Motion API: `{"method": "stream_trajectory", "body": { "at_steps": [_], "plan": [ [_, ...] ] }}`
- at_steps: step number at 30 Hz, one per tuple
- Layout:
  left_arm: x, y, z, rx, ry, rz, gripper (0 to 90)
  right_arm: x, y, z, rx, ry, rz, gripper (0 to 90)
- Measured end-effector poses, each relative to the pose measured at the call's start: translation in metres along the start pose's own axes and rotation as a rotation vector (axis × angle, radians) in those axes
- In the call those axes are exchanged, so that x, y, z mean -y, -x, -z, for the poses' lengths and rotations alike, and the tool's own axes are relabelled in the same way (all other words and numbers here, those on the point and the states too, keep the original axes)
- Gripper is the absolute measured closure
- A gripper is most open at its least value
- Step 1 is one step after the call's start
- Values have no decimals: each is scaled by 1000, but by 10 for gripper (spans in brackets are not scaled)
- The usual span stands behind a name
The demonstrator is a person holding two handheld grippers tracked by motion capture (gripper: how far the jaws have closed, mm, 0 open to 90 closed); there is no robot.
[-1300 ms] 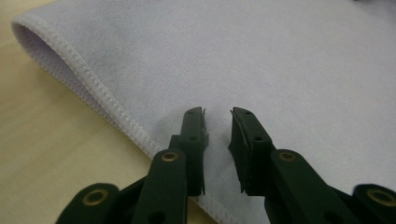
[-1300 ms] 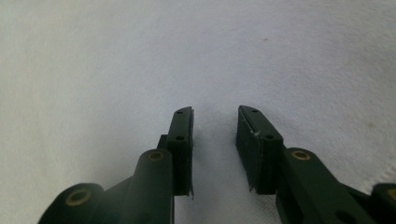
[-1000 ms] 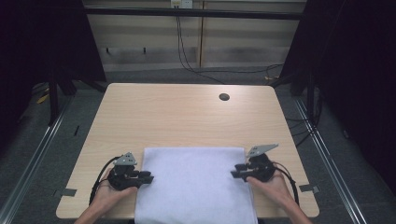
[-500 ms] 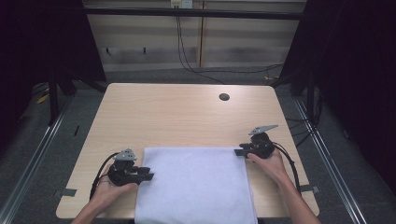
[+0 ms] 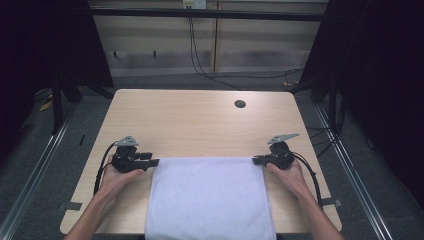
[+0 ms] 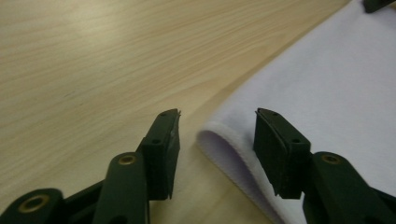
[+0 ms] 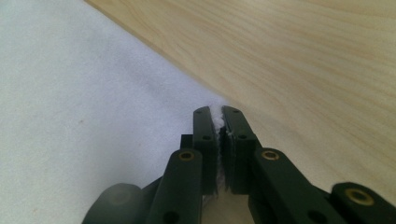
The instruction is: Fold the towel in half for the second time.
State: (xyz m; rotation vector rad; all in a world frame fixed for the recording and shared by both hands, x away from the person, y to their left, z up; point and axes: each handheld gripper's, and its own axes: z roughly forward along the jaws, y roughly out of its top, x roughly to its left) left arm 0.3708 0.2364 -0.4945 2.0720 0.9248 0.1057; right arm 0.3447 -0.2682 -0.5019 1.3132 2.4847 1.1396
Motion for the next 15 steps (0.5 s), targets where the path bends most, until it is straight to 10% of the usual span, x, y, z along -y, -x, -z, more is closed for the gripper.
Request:
{"method": "stream_trajectory", "body": {
  "at_steps": [10, 15],
  "plan": [
    [-1, 7, -17, -25, -52, -75, 711, 0, 0, 0, 0, -1, 0, 854],
    [1, 4, -14, 28, -48, -49, 859, -2, 1, 3, -14, 7, -32, 865]
  ]
}}
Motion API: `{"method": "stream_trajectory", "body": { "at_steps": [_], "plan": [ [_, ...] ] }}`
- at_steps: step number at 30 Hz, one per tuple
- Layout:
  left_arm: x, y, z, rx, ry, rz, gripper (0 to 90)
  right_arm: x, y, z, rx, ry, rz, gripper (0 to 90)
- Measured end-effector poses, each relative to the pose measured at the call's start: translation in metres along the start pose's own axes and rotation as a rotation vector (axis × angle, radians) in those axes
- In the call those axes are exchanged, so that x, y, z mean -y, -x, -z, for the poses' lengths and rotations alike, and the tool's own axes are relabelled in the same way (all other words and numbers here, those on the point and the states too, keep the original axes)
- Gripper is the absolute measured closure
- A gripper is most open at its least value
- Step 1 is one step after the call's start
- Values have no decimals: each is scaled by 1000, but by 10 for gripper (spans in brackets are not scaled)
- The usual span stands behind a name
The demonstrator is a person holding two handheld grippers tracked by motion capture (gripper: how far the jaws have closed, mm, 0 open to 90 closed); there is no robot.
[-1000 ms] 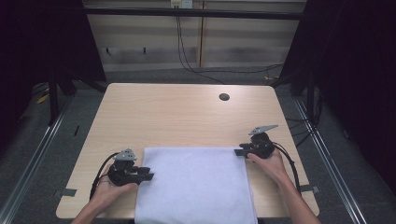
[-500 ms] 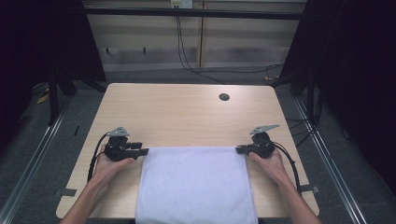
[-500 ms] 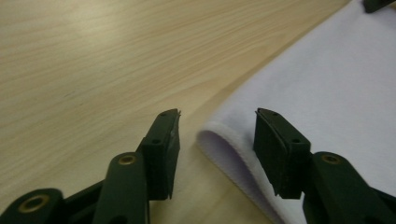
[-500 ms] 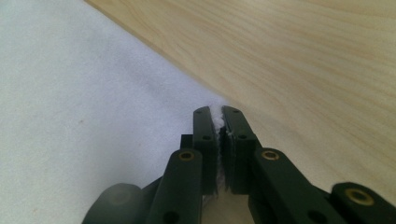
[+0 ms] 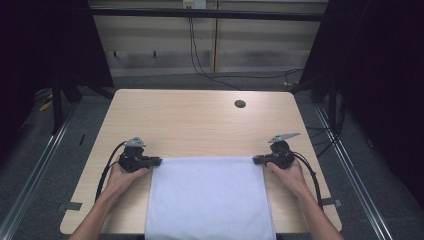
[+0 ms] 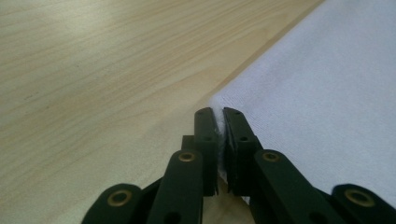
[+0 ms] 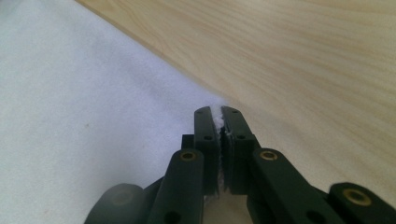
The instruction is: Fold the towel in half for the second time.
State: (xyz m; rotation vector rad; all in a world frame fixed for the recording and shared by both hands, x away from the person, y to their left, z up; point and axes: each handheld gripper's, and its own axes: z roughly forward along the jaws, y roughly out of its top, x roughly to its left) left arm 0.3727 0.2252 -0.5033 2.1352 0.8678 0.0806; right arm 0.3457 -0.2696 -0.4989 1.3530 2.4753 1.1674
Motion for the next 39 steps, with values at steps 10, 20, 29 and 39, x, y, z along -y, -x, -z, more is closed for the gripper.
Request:
{"method": "stream_trajectory", "body": {
  "at_steps": [10, 20, 29, 39],
  "plan": [
    [-41, -15, 23, -58, 117, 26, 861, -48, -2, 18, 28, 99, 29, 873],
    [-109, -20, 51, -102, 252, -9, 861, -100, 11, 51, 97, 233, 19, 875],
    [-118, -18, 61, -77, 304, -12, 864, -116, 14, 71, 82, 294, 21, 877],
    [-80, 1, 65, -27, 334, -43, 863, -85, -3, 80, 25, 263, 75, 877]
  ]
}}
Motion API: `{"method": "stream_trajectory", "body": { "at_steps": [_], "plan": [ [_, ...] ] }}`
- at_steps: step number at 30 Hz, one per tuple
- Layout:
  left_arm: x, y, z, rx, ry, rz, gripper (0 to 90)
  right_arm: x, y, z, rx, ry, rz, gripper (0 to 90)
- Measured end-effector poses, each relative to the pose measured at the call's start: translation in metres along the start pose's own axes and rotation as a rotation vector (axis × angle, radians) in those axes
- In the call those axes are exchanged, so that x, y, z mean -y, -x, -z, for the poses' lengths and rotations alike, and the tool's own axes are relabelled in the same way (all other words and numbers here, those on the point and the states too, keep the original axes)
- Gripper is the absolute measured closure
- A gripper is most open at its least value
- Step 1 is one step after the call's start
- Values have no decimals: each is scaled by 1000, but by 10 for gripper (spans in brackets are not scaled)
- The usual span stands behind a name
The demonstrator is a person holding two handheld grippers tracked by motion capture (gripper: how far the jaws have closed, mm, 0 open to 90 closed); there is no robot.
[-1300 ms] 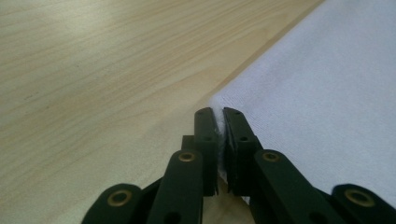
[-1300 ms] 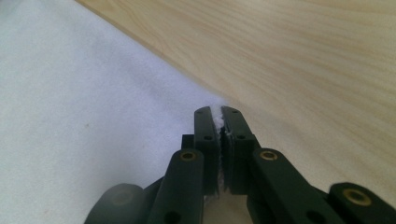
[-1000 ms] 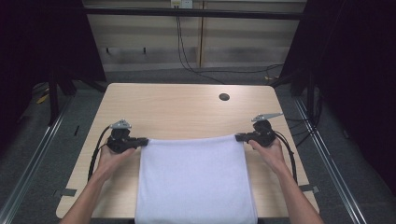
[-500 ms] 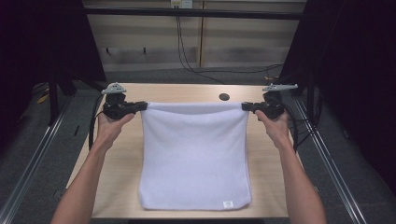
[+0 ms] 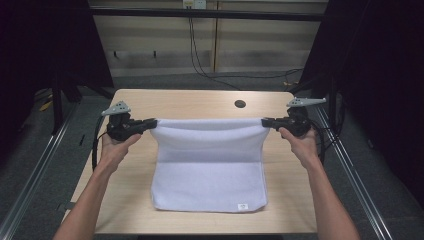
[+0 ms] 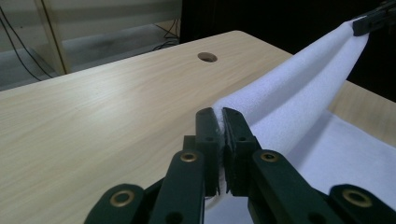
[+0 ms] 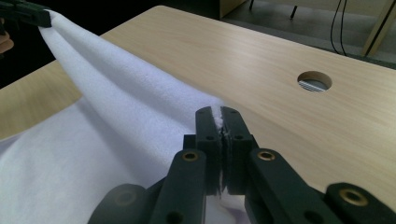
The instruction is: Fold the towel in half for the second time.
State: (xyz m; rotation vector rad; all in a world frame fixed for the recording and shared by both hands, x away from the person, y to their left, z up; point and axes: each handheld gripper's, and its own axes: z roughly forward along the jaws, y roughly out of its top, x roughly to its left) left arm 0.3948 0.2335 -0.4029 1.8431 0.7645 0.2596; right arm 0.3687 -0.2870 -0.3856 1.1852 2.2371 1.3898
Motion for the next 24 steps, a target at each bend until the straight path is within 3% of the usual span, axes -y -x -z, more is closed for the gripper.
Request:
{"method": "stream_trajectory", "body": {
  "at_steps": [5, 10, 13, 16, 18, 21, 24],
  "plan": [
    [-2, 14, 13, -4, -27, -48, 863, 7, -13, 11, -18, 3, 33, 877],
    [-10, 28, 31, 12, -1, -75, 863, 0, -23, 28, -31, 41, 54, 876],
    [1, 33, 34, 27, -17, -81, 863, 8, -30, 31, -37, 12, 71, 876],
    [20, 39, 32, 55, -6, -58, 863, 27, -35, 31, -54, -26, 68, 876],
    [30, 43, 31, 69, -25, -55, 863, 40, -39, 30, -60, -67, 67, 876],
    [39, 51, 37, 79, -15, -56, 863, 55, -47, 38, -76, -64, 71, 876],
    [44, 58, 49, 91, 29, -25, 863, 64, -57, 50, -92, -43, 73, 876]
  ]
}}
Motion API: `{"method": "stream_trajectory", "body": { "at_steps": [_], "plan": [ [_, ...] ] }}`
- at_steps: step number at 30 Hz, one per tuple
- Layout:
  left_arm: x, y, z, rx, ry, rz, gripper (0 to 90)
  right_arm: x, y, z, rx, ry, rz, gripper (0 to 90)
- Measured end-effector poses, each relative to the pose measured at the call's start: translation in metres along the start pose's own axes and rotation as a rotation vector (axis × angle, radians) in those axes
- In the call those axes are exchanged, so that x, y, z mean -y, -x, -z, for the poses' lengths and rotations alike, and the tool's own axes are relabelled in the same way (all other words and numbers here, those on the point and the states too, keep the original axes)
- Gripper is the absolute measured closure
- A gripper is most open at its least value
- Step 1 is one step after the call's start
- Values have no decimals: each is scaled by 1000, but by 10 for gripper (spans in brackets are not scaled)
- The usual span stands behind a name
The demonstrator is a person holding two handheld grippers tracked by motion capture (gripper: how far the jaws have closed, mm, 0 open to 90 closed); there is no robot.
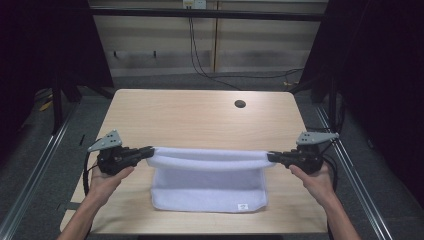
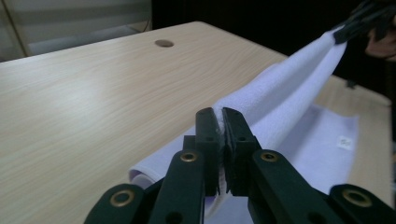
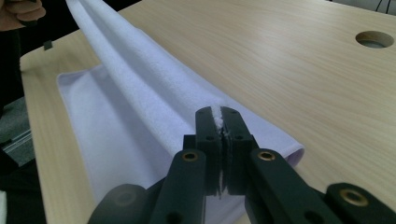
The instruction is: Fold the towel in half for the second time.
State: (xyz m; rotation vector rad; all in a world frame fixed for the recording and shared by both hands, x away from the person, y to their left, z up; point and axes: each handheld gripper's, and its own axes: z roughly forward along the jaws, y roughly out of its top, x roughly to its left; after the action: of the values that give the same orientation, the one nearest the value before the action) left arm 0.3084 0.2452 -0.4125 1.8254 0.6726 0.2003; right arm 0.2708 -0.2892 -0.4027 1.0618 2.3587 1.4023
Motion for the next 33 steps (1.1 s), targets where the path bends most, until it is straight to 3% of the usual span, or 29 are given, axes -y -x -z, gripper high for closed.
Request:
{"method": "stream_trajectory", "body": {
  "at_steps": [1, 6, 11, 14, 18, 20, 21, 24, 26, 28, 31, 33],
  "plan": [
    [4, 3, 1, -5, -5, 0, 863, 3, -4, 2, -8, -2, 4, 876],
    [41, 9, -8, -2, -131, 10, 863, 31, -13, -5, -35, -52, -8, 874],
    [62, 15, -7, 32, -239, 6, 859, 57, -25, -12, -59, -126, -14, 868],
    [73, 24, -5, 59, -281, 7, 854, 69, -30, -13, -63, -176, -38, 811],
    [82, 29, -1, 78, -299, -4, 832, 88, -32, -13, -84, -226, -74, 760],
    [84, 33, 0, 47, -331, -38, 806, 92, -35, -10, -82, -232, -69, 721],
    [85, 34, 1, 59, -345, -41, 795, 93, -37, -8, -96, -239, -73, 708],
    [91, 36, 8, 76, -357, -19, 752, 99, -42, -6, -96, -252, -90, 653],
    [91, 35, 15, 88, -311, 20, 691, 99, -43, -5, -86, -243, -87, 606],
    [85, 32, 21, 37, -263, 53, 597, 96, -40, -3, -80, -187, -97, 575],
    [72, 21, 26, -22, -171, 74, 532, 88, -35, 4, -7, -76, -117, 529],
    [66, 12, 24, -98, -179, 86, 467, 83, -29, 6, 34, -29, -134, 504]
  ]
}}
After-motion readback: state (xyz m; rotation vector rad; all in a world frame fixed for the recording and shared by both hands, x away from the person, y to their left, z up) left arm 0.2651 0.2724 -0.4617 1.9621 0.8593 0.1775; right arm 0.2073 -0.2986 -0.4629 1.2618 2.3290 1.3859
